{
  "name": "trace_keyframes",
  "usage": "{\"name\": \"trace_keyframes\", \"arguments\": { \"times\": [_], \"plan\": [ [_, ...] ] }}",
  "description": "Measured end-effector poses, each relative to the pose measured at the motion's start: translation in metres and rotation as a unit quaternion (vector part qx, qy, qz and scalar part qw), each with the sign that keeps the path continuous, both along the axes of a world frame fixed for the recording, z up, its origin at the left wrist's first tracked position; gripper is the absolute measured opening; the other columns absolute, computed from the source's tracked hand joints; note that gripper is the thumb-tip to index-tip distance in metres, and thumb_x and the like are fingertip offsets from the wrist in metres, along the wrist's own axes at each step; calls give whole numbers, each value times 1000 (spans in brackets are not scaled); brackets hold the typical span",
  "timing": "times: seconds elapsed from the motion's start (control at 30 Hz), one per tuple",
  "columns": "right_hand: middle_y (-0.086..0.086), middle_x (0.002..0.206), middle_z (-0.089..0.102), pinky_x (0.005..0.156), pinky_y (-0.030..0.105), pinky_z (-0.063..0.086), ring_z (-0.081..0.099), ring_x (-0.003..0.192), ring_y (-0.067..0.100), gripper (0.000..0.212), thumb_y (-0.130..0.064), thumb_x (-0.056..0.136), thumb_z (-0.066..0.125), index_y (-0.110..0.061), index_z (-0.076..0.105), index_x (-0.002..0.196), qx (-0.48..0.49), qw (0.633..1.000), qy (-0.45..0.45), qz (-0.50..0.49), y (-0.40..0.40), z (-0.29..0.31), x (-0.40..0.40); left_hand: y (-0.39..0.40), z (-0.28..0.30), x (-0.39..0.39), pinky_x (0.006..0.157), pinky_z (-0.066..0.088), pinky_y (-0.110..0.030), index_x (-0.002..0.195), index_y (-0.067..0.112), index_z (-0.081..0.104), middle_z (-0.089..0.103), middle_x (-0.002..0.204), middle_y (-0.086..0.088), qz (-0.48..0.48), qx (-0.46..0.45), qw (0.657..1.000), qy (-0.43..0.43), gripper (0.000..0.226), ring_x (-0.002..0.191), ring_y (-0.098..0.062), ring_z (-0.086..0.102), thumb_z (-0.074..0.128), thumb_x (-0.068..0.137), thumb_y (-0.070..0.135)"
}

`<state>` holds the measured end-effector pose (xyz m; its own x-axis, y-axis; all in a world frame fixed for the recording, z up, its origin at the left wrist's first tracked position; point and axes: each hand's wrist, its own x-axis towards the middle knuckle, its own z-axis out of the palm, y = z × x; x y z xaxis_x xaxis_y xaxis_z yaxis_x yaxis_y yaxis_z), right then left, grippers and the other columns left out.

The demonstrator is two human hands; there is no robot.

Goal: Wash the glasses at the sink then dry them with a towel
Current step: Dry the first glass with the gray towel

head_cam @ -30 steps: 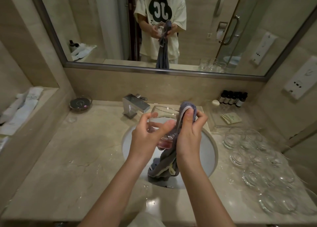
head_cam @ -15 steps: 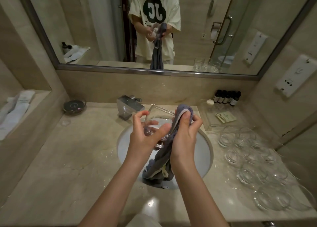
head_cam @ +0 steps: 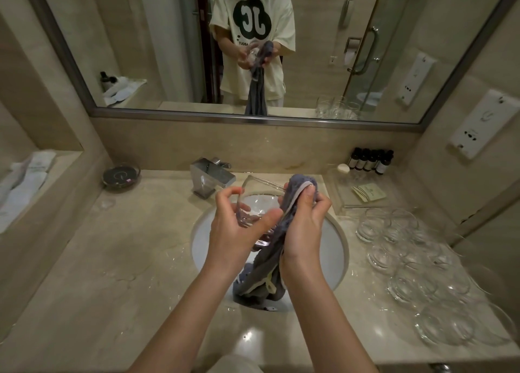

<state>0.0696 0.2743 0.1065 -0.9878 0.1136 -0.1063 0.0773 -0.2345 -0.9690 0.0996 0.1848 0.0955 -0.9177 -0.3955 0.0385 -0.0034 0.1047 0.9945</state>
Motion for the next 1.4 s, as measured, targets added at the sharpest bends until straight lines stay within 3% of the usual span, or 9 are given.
{"name": "trace_keyframes", "arguments": {
  "times": [0.13, 0.27, 0.33, 0.43, 0.53, 0.9, 1.13, 1.3, 1.4],
  "plan": [
    [6, 109, 62, 87, 42, 52, 62, 101, 22, 21, -56, 97, 35, -37, 44, 94, -30, 1000, -1, -8, 2, 0, -2, -4, 2, 0, 54, 51, -20, 105, 39, 48, 57, 93, -2, -31, 59, 998, 20, 73, 65, 1, 63, 80, 41, 52],
    [4, 102, 58, 67, 25, 50, 62, 81, 6, 21, -47, 101, 33, -28, 43, 96, -44, 999, 4, -6, 7, 0, -4, -7, -6, -1, 74, 49, -35, 106, 39, 66, 64, 89, -4, -79, 180, 980, -14, 58, 80, -16, 66, 80, 51, 51],
    [9, 107, 57, 75, 30, 53, 62, 90, 12, 20, -46, 100, 37, -29, 45, 95, -13, 1000, 21, -18, 8, -3, -6, -10, -9, 0, 76, 49, -40, 108, 38, 68, 65, 94, -8, -99, 215, 971, -25, 59, 81, -19, 66, 80, 52, 50],
    [2, 104, 57, 89, 39, 48, 57, 98, 17, 13, -44, 97, 46, -32, 47, 93, 38, 997, 58, -35, 15, -2, -7, -18, -8, 4, 67, 52, -36, 117, 29, 58, 68, 104, -20, -108, 201, 973, -31, 72, 76, -21, 65, 80, 51, 48],
    [-10, 90, 55, 78, 23, 45, 55, 81, 0, 19, -48, 86, 54, -34, 44, 93, 56, 991, 120, -16, 25, 7, -6, -26, -4, 6, 63, 49, -34, 103, 32, 59, 66, 108, -26, -118, 175, 977, -31, 62, 77, -25, 63, 84, 50, 49],
    [-16, 89, 65, 72, 15, 43, 61, 84, 6, 28, -58, 80, 52, -35, 60, 93, 207, 946, 224, 111, 16, 1, 6, -29, 0, -4, 65, 48, -30, 103, 11, 60, 71, 84, -2, 24, 216, 976, 1, 58, 65, -18, 58, 63, 75, 62],
    [-26, 104, 65, 79, 7, 40, 60, 98, -4, 24, -55, 79, 56, -51, 57, 103, 280, 885, 242, 284, 20, -12, 17, -36, 6, -10, 67, 55, -26, 86, 11, 64, 70, 80, -7, 25, 129, 991, -1, 32, 75, -17, 68, 49, 98, 37],
    [-33, 137, 47, 102, 7, 32, 42, 128, -12, 74, -58, 62, 75, -60, 41, 127, 337, 812, 236, 415, 37, -15, 6, -39, 6, -15, 55, 51, -18, 80, 7, 62, 67, 71, -8, 18, 145, 989, -9, 23, 59, -10, 64, 52, 98, 18],
    [-32, 142, 40, 106, 9, 30, 37, 131, -11, 83, -63, 59, 74, -60, 34, 132, 377, 783, 244, 431, 38, -16, -1, -39, 5, -21, 54, 51, -19, 79, 6, 62, 66, 68, -6, 17, 167, 986, -7, 23, 59, -12, 65, 52, 98, 15]
  ]
}}
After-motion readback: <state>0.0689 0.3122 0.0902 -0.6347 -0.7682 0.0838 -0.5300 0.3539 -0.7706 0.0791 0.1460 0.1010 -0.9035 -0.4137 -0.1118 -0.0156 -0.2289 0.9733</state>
